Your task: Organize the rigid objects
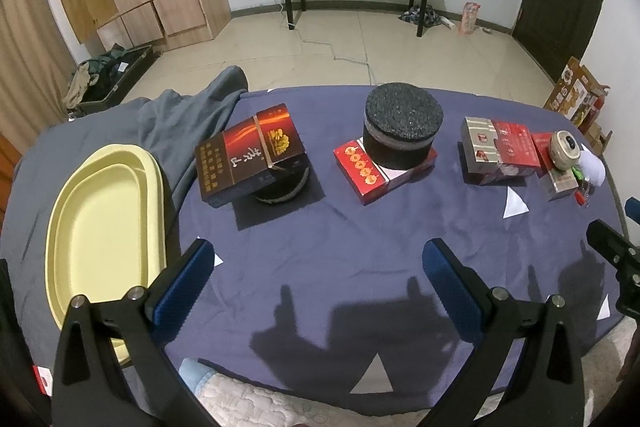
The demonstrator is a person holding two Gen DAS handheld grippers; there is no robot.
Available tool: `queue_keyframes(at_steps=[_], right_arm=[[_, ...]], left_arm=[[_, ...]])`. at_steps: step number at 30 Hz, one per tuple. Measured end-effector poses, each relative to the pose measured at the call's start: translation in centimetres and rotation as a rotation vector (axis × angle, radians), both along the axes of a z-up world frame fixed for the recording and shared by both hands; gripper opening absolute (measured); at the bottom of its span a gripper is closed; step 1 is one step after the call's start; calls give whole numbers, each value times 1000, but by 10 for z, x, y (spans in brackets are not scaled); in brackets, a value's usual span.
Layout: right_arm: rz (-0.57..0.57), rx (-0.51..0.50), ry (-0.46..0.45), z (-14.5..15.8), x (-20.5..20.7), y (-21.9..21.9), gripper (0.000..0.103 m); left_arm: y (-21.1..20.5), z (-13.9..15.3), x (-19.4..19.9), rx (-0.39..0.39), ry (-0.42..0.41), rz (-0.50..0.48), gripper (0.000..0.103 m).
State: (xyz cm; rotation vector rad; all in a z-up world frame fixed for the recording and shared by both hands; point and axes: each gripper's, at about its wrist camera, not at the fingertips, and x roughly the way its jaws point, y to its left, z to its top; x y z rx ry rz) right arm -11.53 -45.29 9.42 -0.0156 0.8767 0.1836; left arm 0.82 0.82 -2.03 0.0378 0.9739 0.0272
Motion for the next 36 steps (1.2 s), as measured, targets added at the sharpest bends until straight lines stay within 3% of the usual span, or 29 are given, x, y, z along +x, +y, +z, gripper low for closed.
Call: queue_keyframes(at_steps=[23, 29, 32, 36], right_arm=[[-8, 8, 17, -4, 2, -3, 103], [-1, 37, -16, 3, 11, -19, 103], [-20, 35, -94, 20, 13, -40, 103], [-95, 87, -109, 27, 24, -84, 103]], left_arm=[[10, 4, 2, -39, 0, -11, 103], [56, 35, 22, -46, -37, -25, 103], [85, 40, 37, -43, 15, 9, 103], [104, 36, 52, -122, 58, 34, 103]])
